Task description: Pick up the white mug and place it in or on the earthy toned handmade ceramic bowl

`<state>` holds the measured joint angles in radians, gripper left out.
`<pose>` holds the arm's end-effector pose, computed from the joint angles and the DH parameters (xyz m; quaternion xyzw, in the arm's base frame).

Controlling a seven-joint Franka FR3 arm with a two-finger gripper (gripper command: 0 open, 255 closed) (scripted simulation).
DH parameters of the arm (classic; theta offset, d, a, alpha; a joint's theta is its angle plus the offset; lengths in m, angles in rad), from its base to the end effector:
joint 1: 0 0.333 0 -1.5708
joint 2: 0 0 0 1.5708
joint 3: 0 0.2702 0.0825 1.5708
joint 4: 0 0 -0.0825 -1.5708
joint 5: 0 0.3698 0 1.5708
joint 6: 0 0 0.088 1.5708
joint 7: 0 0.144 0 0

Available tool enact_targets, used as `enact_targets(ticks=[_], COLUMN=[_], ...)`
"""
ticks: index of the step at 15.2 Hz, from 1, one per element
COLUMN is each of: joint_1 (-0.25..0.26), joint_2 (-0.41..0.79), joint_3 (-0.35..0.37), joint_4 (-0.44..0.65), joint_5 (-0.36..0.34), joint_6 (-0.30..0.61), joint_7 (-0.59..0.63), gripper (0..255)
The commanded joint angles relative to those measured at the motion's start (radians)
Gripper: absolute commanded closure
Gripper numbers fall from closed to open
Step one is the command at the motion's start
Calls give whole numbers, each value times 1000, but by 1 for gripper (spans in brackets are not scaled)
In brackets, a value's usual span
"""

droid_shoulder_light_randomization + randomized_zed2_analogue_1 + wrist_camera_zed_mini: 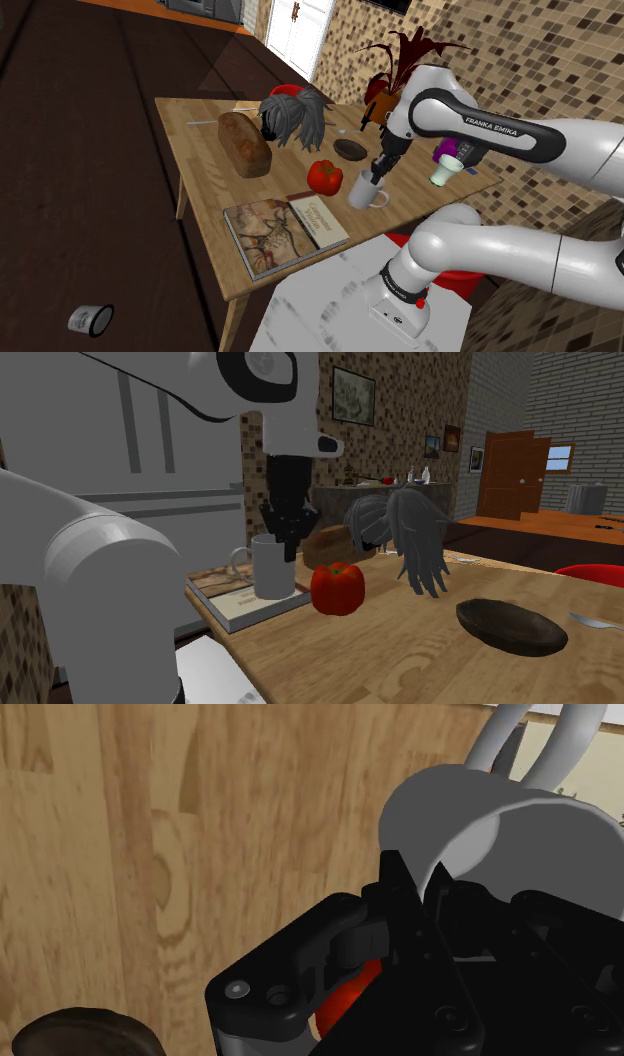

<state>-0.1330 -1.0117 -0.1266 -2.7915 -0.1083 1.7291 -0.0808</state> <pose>0.2649 -0.0754 0.3998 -0.9985 0.0483 0.0262 0.0041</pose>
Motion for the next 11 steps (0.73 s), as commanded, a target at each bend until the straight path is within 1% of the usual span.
enact_targets(ticks=[1,4,7,11], joint_1=[1,4,-14,-24], joint_2=[-3,-1,113,265], joint_3=[3,7,-52,-124], joint_4=[23,64,132,236], joint_5=[3,7,-35,-72], joint_6=[-27,-65,-15,38], joint_7=[0,-1,-53,-121], gripper=[255,255,255,255])
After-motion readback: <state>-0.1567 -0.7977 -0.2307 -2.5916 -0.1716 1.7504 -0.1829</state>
